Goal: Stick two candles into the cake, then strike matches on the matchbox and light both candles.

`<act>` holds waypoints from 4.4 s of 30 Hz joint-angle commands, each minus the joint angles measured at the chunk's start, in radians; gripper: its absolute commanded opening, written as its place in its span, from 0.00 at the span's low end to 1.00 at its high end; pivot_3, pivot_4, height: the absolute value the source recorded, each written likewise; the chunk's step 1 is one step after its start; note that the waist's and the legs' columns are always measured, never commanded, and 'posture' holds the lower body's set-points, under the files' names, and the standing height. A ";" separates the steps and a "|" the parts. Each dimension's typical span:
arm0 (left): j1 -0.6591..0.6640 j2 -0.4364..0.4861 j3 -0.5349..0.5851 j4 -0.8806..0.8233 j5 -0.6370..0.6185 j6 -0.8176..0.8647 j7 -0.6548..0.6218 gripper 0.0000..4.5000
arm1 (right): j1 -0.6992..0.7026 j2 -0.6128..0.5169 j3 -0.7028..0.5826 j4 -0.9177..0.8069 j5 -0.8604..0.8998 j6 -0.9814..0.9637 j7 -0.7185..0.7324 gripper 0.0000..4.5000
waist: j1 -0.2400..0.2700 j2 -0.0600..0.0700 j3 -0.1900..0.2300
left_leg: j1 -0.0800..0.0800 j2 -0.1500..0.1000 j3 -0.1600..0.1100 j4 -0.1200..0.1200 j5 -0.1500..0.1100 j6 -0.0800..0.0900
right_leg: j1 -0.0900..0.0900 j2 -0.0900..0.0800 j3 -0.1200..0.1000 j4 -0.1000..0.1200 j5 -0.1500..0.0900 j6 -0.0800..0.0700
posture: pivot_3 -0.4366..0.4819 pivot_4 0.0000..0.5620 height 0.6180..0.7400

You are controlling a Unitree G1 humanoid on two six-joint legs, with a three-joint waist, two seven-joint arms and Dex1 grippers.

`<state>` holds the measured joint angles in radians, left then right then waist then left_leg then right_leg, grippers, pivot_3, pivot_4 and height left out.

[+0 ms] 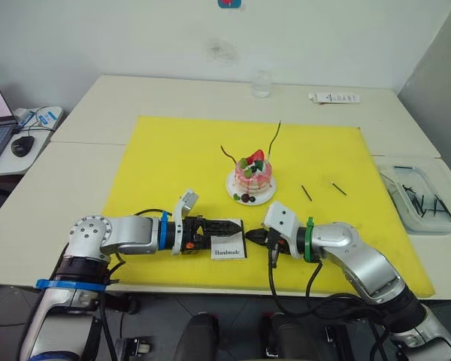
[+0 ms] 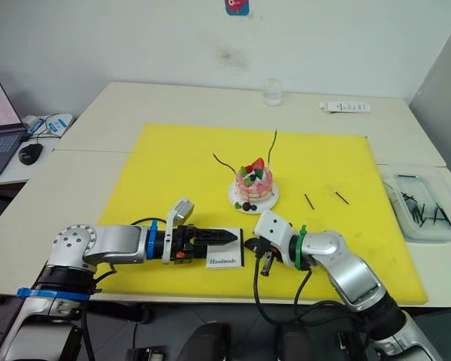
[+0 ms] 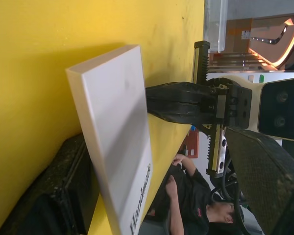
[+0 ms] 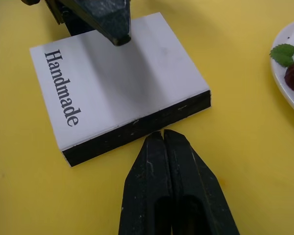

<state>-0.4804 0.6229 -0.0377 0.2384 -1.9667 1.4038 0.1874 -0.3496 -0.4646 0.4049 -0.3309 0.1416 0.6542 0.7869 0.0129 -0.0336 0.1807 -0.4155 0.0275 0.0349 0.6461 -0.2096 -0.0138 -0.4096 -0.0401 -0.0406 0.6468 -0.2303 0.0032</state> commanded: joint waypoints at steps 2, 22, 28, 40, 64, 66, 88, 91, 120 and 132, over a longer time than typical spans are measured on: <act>0.027 -0.016 -0.007 -0.036 -0.006 -0.010 0.016 0.93 | -0.020 0.018 -0.009 -0.028 0.024 0.031 0.000 0.00 | 0.001 0.000 0.000 | 0.000 0.000 0.000 0.000 0.000 0.000 | 0.000 0.000 0.000 0.000 0.000 0.000 | 0.48 0.27 1.00; 0.078 -0.029 -0.010 -0.109 -0.006 -0.038 0.036 0.93 | -0.031 0.033 -0.063 -0.058 0.100 0.140 -0.028 0.00 | 0.007 0.000 0.000 | 0.000 0.000 0.000 -0.001 0.000 0.000 | 0.000 -0.001 0.000 -0.001 0.000 -0.001 | 0.48 0.27 1.00; 0.109 0.006 -0.036 -0.140 -0.006 -0.059 0.077 0.93 | -0.034 -0.011 -0.116 -0.048 0.089 0.154 -0.055 0.00 | 0.007 0.000 0.000 | -0.001 0.000 0.000 -0.001 0.000 0.000 | -0.001 -0.001 0.000 -0.002 -0.001 -0.001 | 0.48 0.27 1.00; 0.142 0.010 -0.027 -0.162 -0.006 -0.084 0.083 0.22 | 0.078 -0.051 -0.196 -0.169 0.130 0.205 -0.108 0.00 | 0.008 0.000 0.000 | -0.001 0.002 0.000 -0.005 -0.001 -0.001 | -0.003 0.000 0.000 -0.002 -0.001 0.001 | 0.48 0.27 1.00; 0.024 0.057 0.198 -0.396 0.151 -0.135 -0.552 0.00 | 0.035 -0.122 -0.496 -0.099 0.216 0.127 -0.189 0.09 | 0.008 0.000 0.001 | -0.011 0.001 0.001 -0.004 -0.001 0.000 | -0.011 0.003 0.000 -0.002 -0.001 0.001 | 0.48 0.27 1.00; 0.035 0.031 0.198 -0.433 0.204 -0.182 -0.565 0.00 | 0.037 -0.111 -0.493 -0.058 0.189 0.083 -0.214 0.21 | 0.008 0.000 0.001 | -0.011 0.002 0.001 -0.004 -0.001 0.000 | -0.011 0.003 0.000 -0.002 -0.001 0.001 | 0.48 0.27 1.00; 0.091 0.002 0.191 -0.495 0.285 -0.279 -0.541 0.00 | 0.032 0.149 -0.430 0.356 0.036 -0.299 -0.377 0.68 | -0.004 0.000 0.001 | -0.011 0.002 0.000 -0.002 -0.001 0.000 | -0.011 0.006 0.000 0.001 0.000 0.002 | 0.48 0.27 1.00; 0.089 0.006 0.194 -0.493 0.284 -0.278 -0.540 0.00 | 0.033 0.167 -0.420 0.354 0.015 -0.262 -0.412 0.68 | -0.008 0.000 0.001 | -0.011 0.002 0.000 -0.002 -0.001 0.000 | -0.011 0.006 0.000 0.001 0.000 0.002 | 0.48 0.27 1.00; 0.092 -0.008 0.184 -0.509 0.289 -0.299 -0.518 0.00 | 0.050 0.232 -0.416 0.398 0.007 -0.265 -0.457 0.24 | -0.012 -0.001 -0.001 | -0.001 0.002 0.000 -0.002 -0.001 0.000 | -0.002 0.006 0.000 0.001 0.000 0.001 | 0.48 0.27 1.00; 0.092 -0.016 0.182 -0.519 0.285 -0.302 -0.502 0.00 | 0.036 0.223 -0.417 0.423 0.001 -0.259 -0.437 0.01 | -0.014 -0.001 -0.001 | 0.000 0.003 0.000 -0.002 0.000 0.000 | -0.001 0.006 0.000 0.002 0.000 0.001 | 0.48 0.27 1.00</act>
<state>-0.3782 0.6098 0.1419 -0.2440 -1.6659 1.1197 -0.3152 -0.3278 -0.2395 -0.0182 0.0636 0.1401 0.3767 0.3435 -0.0011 -0.0347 0.1798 -0.4152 0.0301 0.0346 0.6443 -0.2101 -0.0140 -0.4105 -0.0343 -0.0401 0.6483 -0.2307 0.0040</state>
